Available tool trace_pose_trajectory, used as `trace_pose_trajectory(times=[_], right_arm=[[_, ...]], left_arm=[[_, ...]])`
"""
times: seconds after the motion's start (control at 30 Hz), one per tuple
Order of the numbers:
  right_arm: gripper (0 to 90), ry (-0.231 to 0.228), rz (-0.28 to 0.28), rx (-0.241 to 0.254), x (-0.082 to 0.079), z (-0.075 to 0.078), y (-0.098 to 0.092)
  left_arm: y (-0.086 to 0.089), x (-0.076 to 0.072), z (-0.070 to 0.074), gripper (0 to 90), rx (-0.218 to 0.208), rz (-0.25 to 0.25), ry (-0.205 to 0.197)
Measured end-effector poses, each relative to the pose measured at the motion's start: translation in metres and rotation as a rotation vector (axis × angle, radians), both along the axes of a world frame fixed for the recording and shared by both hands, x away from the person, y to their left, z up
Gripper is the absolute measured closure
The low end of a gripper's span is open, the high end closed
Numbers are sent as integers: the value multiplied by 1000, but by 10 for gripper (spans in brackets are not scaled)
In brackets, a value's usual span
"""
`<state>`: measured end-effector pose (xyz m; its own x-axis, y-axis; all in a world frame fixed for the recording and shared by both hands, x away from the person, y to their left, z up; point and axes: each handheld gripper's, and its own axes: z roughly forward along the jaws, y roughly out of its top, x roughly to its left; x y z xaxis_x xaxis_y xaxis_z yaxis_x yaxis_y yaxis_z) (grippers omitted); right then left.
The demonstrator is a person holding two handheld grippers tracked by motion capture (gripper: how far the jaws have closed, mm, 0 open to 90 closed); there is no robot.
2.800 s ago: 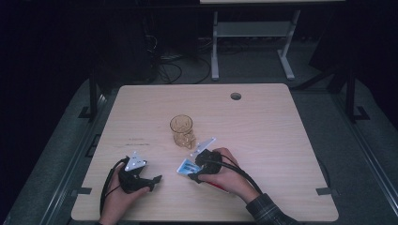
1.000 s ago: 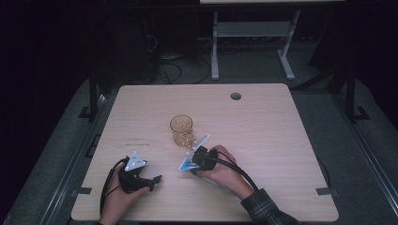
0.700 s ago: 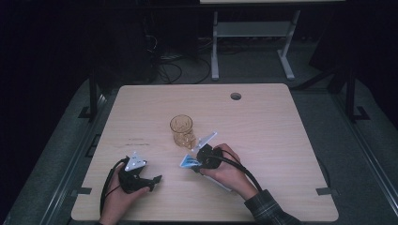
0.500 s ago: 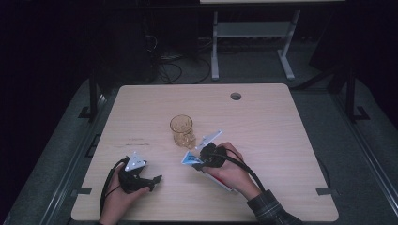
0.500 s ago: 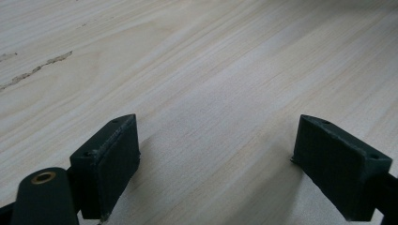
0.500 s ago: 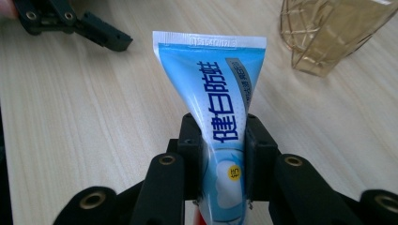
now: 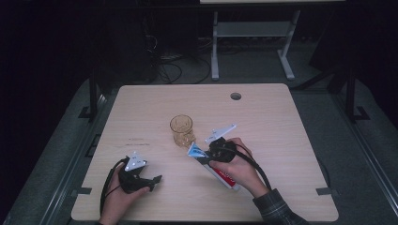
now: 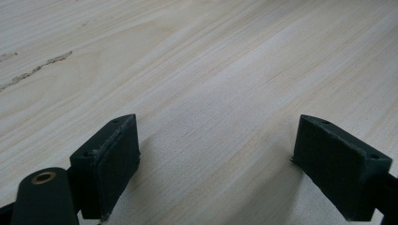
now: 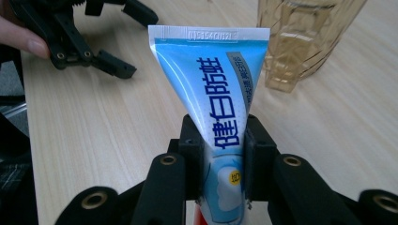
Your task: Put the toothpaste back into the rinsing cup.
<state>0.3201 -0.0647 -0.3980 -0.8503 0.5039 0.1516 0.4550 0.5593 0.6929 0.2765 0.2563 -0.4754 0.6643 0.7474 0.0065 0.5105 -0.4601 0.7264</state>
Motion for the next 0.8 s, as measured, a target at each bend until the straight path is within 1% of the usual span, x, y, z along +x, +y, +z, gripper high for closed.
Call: trace_pose_trajectory(times=[0.03,0.07,0.2,0.23,0.27,0.37,0.53,0.63,0.7,0.73,0.77,0.8], right_arm=[[731,0,0,0,0,0,0],[731,-7,-8,16,0,5,-4],[731,-20,-27,48,1,13,-13],[731,-20,-27,48,1,13,-13],[730,-30,-38,71,1,17,-18],[730,-36,-50,93,2,21,-23],[729,-45,-69,132,4,25,-31],[729,-59,-75,157,5,27,-34],[729,-66,-76,164,5,27,-35],[729,-75,-80,184,5,28,-36],[729,-75,-80,184,5,28,-36],[729,-87,-82,207,5,29,-38]], left_arm=[[0,0,0,136,0,0,0],[0,0,0,136,0,0,1],[0,0,0,136,0,0,0],[0,0,0,136,0,0,0],[0,0,0,136,0,0,0],[0,0,0,136,0,0,0],[0,0,0,136,0,0,0],[0,0,0,136,0,0,0],[0,0,0,136,0,0,0],[0,0,0,136,0,0,-1],[0,0,0,136,0,0,-1],[0,0,0,136,0,0,-1]])
